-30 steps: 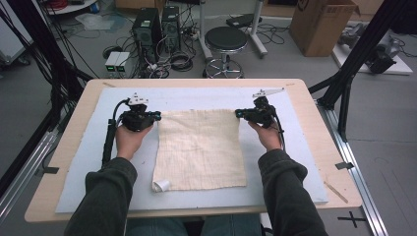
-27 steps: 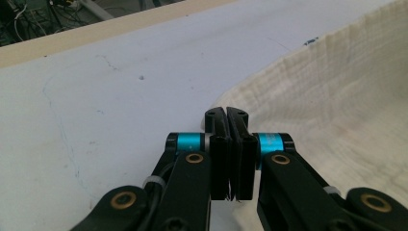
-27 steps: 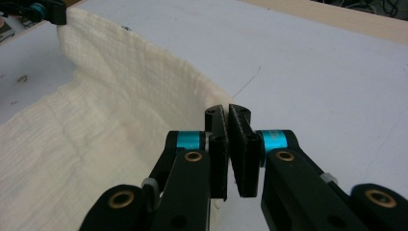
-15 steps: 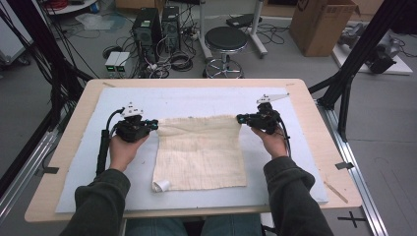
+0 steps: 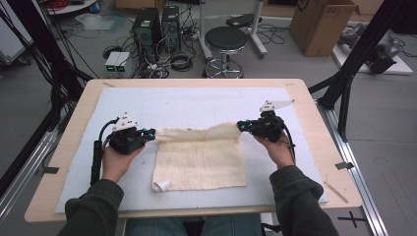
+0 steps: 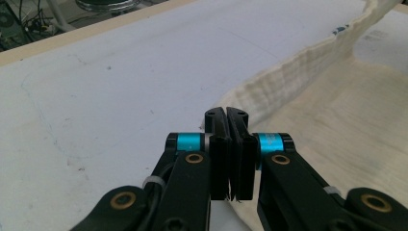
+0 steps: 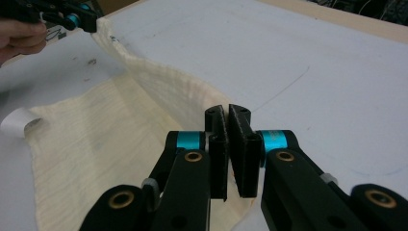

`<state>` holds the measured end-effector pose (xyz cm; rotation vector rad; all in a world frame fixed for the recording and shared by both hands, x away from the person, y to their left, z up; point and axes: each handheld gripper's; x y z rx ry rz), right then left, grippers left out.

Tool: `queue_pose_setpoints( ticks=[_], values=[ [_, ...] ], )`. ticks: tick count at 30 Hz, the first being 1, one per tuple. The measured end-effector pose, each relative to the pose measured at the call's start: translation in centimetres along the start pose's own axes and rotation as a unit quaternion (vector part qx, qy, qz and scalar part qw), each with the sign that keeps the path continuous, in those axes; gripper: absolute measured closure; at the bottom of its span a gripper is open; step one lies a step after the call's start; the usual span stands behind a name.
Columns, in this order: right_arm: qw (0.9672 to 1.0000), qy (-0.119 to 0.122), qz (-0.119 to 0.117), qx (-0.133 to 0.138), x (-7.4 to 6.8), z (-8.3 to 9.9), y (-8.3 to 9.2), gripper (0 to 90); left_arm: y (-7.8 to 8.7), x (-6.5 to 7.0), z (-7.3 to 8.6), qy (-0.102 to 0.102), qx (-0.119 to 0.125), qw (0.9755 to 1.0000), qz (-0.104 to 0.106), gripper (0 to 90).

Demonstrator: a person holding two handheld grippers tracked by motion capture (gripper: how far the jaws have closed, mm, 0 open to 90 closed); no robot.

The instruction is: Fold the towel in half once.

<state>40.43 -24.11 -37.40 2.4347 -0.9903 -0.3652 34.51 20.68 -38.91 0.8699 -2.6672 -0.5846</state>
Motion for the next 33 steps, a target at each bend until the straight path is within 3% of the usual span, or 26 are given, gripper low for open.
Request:
queue_pose_setpoints(
  ticks=[9,33],
  values=[
    [0.9999,-0.002,-0.010,-0.003,-0.6,1.8,1.1,86.4,0.7,1.6,1.0,-0.020,-0.007,0.9997,0.015,87.5],
    [0.9995,0.015,-0.025,-0.011,-2.7,4.4,2.9,86.3,2.3,4.8,4.2,-0.045,-0.018,0.9980,0.041,87.4]
  ],
)
Point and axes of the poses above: each handheld gripper's, and its own axes: y roughly backward along the jaws, z roughly out of its underside, x roughly to its right, and after that the axes turned 13 degrees about z, right-handed
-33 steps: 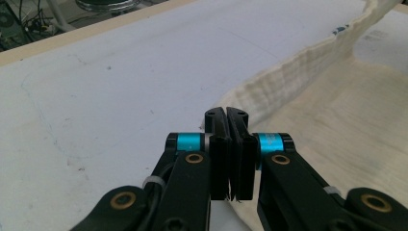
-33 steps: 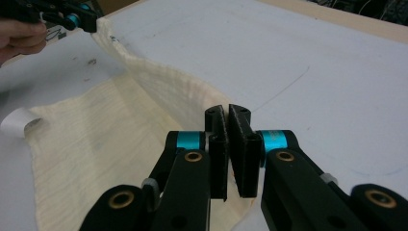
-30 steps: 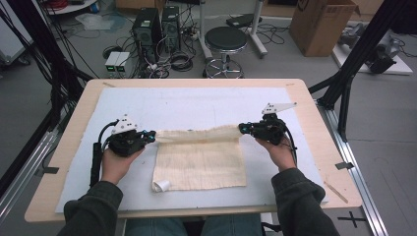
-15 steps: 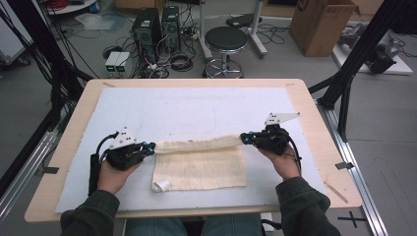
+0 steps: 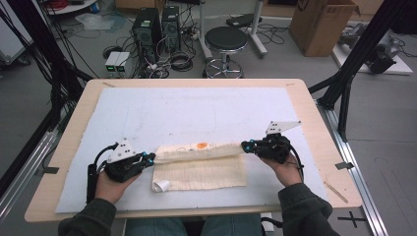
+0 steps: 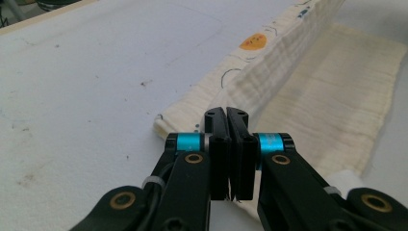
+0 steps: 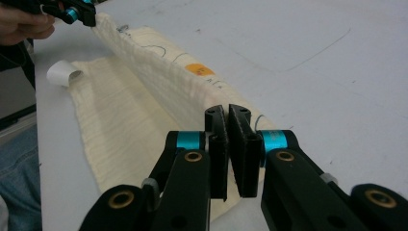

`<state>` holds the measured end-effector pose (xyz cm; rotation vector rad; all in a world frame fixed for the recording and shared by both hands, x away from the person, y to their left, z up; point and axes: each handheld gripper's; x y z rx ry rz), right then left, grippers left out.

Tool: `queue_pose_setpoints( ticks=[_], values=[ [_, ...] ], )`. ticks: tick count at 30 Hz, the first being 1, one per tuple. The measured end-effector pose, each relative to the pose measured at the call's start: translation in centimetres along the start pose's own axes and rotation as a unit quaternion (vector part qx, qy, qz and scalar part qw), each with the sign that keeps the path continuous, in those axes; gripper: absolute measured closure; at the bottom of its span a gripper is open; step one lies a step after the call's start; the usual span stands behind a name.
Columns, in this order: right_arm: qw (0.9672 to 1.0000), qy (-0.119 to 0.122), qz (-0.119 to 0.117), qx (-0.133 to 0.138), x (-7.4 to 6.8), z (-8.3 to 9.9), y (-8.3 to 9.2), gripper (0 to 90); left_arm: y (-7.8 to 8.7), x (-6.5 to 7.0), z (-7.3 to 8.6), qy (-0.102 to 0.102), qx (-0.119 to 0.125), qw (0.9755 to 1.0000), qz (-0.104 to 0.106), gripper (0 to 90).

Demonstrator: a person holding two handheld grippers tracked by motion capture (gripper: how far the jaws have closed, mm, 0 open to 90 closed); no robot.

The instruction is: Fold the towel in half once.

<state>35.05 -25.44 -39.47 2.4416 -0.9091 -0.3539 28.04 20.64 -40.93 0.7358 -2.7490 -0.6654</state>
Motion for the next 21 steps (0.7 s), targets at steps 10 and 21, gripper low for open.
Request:
queue_pose_setpoints(
  ticks=[10,21],
  values=[
    [0.9998,0.012,0.000,-0.012,-0.8,1.0,0.0,86.3,0.6,1.1,0.9,-0.008,-0.003,0.9999,0.012,87.3],
    [0.9998,0.011,-0.005,-0.018,-1.2,2.1,0.2,86.1,0.7,2.0,1.6,-0.014,-0.015,0.9994,0.029,87.0]
  ],
)
Point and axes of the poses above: each handheld gripper's, and its own axes: y roughly backward along the jaws, z roughly out of its underside, x roughly to its right, and after that the axes turned 13 degrees about z, right-handed
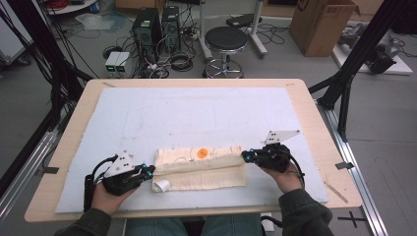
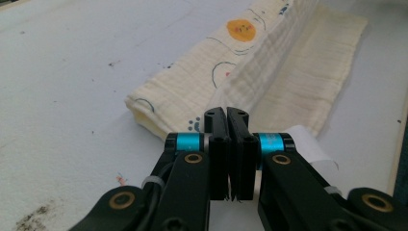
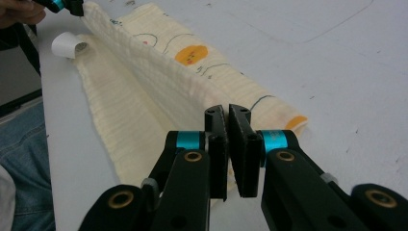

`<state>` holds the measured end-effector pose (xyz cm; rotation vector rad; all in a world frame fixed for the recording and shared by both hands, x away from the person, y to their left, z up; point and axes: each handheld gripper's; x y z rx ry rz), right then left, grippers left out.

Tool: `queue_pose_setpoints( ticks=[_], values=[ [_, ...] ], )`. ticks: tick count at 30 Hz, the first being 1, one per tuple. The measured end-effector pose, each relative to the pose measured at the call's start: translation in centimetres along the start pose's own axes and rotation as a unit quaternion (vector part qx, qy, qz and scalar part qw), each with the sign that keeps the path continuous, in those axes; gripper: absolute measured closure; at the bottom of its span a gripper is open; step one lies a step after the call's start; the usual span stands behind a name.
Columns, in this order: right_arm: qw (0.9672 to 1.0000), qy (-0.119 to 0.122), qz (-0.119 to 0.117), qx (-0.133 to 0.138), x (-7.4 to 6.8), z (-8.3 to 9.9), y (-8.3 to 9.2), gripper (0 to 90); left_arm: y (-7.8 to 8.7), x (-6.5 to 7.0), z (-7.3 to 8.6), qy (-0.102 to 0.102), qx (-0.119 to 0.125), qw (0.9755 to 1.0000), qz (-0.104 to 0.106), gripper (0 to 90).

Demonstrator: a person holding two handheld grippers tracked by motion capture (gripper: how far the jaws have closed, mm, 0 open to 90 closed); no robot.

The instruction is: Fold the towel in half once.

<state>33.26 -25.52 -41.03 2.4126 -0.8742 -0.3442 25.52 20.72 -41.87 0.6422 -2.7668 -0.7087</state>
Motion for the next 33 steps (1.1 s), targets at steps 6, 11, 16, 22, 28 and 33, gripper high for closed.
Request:
queue_pose_setpoints(
  ticks=[6,11,16,22,28,33],
  values=[
    [0.9999,-0.003,-0.009,0.012,-0.2,0.5,0.8,77.7,0.7,0.1,-0.2,0.005,0.019,0.9994,0.028,74.9],
    [0.9995,-0.009,-0.012,0.026,-0.2,0.4,1.9,73.2,0.9,-0.1,-0.6,0.016,0.028,0.9988,0.038,69.9],
    [0.9996,0.000,-0.028,0.008,-0.9,0.6,0.7,72.4,-1.2,-0.3,-1.0,0.022,0.010,0.9987,0.045,70.8],
    [0.9987,0.022,-0.041,-0.022,-2.1,1.1,-1.1,72.0,-2.6,-0.1,-0.8,0.012,-0.024,0.9973,0.068,72.0],
    [0.9969,0.039,-0.058,-0.035,-2.7,1.5,-1.1,69.6,-2.5,-0.2,0.4,0.017,-0.055,0.9948,0.084,71.8],
    [0.9949,0.052,-0.061,-0.062,-3.2,2.4,-1.3,69.3,-2.7,-0.3,1.0,0.018,-0.078,0.9929,0.088,71.8]
  ],
)
Point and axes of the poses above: each handheld gripper's, and its own axes: y roughly backward along the jaws, z roughly out of its underside, x roughly to its right, and after that the axes turned 13 degrees about z, right-handed
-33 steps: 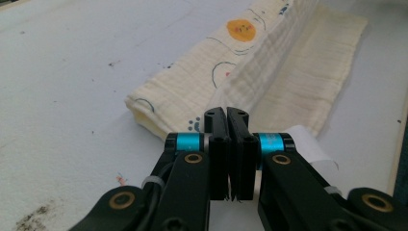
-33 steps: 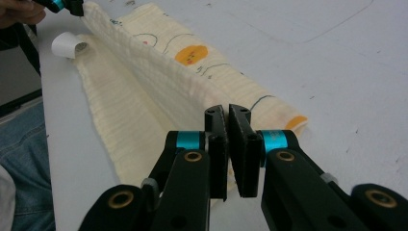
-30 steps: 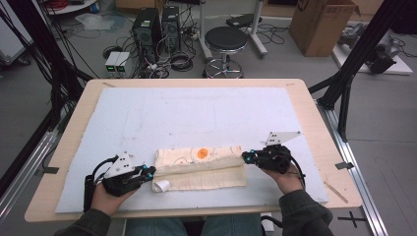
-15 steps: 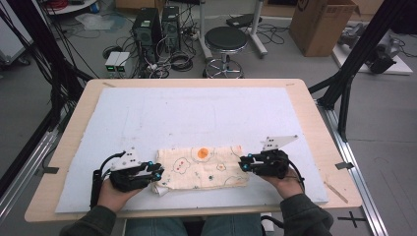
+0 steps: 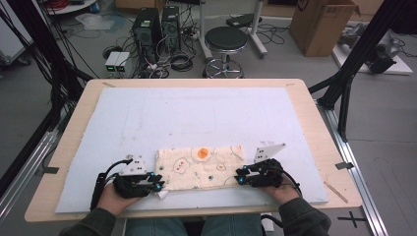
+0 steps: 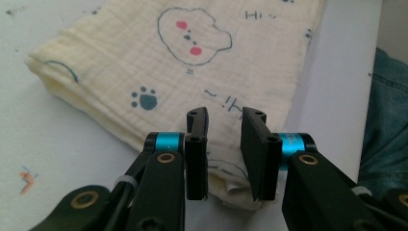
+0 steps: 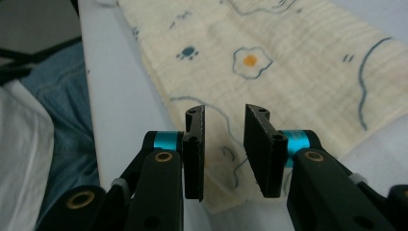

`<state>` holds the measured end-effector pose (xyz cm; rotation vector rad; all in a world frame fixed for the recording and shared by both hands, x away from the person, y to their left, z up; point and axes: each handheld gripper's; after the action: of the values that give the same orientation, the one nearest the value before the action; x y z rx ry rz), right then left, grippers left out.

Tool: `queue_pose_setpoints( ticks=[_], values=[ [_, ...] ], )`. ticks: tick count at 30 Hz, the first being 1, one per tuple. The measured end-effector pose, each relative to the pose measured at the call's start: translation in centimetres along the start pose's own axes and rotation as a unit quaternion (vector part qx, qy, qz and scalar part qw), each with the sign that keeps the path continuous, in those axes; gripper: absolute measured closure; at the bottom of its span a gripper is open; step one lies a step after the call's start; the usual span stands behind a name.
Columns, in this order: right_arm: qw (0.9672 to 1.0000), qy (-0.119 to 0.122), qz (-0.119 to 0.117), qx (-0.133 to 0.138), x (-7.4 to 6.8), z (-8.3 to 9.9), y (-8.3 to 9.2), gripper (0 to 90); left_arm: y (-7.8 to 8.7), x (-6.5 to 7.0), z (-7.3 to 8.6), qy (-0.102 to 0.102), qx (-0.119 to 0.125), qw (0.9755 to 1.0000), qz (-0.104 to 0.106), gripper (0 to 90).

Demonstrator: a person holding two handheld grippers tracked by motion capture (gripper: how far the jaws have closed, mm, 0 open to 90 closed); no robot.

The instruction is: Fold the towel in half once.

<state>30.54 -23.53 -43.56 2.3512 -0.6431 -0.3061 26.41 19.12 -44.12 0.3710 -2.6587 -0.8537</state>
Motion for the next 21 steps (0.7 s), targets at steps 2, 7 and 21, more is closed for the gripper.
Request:
queue_pose_setpoints(
  ticks=[2,7,21],
  values=[
    [0.9998,0.019,0.001,-0.007,-0.23,0.11,0.08,69.0,0.01,-0.05,0.12,0.004,0.004,1.0000,-0.001,71.8],
    [0.9998,0.021,0.004,-0.008,-0.28,0.76,0.69,68.7,0.03,-0.05,0.19,0.003,0.004,1.0000,-0.001,72.5],
    [0.9995,0.031,0.002,-0.008,-0.47,0.65,0.70,85.9,0.14,-0.23,0.20,0.006,0.003,1.0000,0.003,72.2]
  ],
)
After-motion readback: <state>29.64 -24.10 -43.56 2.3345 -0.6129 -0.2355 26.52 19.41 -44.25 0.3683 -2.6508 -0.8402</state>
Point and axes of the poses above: each handheld gripper's, and its own axes: y roughly backward along the jaws, z roughly out of its underside, x roughly to its right, and after that the axes turned 13 degrees about z, right-handed
